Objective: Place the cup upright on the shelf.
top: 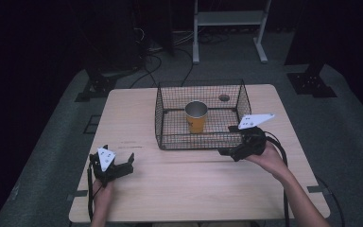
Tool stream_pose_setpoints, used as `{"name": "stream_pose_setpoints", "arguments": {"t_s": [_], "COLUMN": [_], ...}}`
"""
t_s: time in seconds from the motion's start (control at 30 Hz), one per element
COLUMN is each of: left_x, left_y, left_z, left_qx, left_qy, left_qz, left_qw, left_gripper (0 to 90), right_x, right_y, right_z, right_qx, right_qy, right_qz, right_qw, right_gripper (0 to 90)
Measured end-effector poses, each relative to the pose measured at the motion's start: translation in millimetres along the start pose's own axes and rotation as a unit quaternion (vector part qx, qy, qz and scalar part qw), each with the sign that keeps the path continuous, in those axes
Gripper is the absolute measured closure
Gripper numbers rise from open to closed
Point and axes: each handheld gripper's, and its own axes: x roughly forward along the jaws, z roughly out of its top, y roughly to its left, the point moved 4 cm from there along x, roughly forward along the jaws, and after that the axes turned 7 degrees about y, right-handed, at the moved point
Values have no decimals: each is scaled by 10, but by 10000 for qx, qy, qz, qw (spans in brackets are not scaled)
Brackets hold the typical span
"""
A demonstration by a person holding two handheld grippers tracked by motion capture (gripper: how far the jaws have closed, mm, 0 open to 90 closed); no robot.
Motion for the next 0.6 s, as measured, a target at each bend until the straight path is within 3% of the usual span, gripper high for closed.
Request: {"name": "stream_pose_setpoints", "arguments": {"t_s": [0.6], "left_x": [-1], "left_y": [0], "left_z": [-1], "left_qx": [8], "left_qy": [3], "left_qz": [3], "left_qw": [10000], "left_gripper": [0], "right_x": [10], "right_y": [87], "right_z": [-346], "right_qx": [176], "right_qy": [90], "right_qz": [10], "right_qw": [9998], "right_gripper": [12]}}
